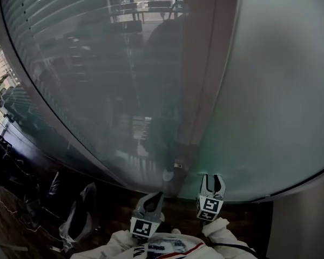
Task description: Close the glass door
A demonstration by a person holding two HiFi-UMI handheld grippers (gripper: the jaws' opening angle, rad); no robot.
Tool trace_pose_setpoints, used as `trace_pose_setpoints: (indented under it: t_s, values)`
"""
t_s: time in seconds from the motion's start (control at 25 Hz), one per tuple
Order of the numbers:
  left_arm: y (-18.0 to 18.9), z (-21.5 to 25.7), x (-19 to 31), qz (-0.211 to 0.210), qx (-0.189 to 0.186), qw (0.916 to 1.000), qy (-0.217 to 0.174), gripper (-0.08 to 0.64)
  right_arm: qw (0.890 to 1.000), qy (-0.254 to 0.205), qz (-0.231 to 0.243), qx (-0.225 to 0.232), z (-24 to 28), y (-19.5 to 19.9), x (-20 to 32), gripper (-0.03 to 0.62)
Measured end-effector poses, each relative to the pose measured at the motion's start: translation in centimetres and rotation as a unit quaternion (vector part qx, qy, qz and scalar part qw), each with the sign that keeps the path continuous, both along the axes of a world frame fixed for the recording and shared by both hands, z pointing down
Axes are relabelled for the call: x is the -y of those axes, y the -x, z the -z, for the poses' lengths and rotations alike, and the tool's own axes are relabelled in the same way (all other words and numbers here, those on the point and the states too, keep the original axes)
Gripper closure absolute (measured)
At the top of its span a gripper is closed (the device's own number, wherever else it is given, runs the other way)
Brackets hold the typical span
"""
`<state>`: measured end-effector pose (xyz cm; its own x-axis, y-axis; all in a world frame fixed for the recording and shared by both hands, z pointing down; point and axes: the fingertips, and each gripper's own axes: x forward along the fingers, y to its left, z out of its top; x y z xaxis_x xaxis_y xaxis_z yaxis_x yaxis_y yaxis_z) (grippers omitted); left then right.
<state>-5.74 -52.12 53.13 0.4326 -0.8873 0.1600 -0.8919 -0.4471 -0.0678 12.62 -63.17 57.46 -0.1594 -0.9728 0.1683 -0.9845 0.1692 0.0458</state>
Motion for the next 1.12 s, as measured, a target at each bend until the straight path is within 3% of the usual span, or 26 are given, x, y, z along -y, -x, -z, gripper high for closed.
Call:
trace_pose_setpoints:
  t_s: [0.08,0.32,0.48,0.76,1.12]
  values:
    - [-0.5,-0.7,-1.0,0.002,0.000,1.0000,-0.001,0.558,1.000,0.002,0.013,0.004,-0.7,0.0,-1.3,0.450]
    - [-2.8,-2.3,-3.7,0.001,-0.002,1.0000,-0.002,0.558,0.997,0.003,0.066,0.030,-1.0,-0.7,-6.0,0.585]
    - [-4.0,-3.4,-5.5,0.003,-0.008,0.9999,-0.005,0.558,0.993,0.035,0.110,0.035,-2.1,-1.2,-9.5,0.586]
    - [-4.5,-4.2,-8.0,-0.002,-0.003,1.0000,0.005,0.558,0.991,0.061,0.108,0.044,-4.4,-2.3,-13.3,0.586]
    - [-3.3,-1.4,-11.1,-0.038,-0.005,0.9993,0.002,0.558,0.991,0.065,0.107,0.037,-2.9,0.3,-18.5,0.586]
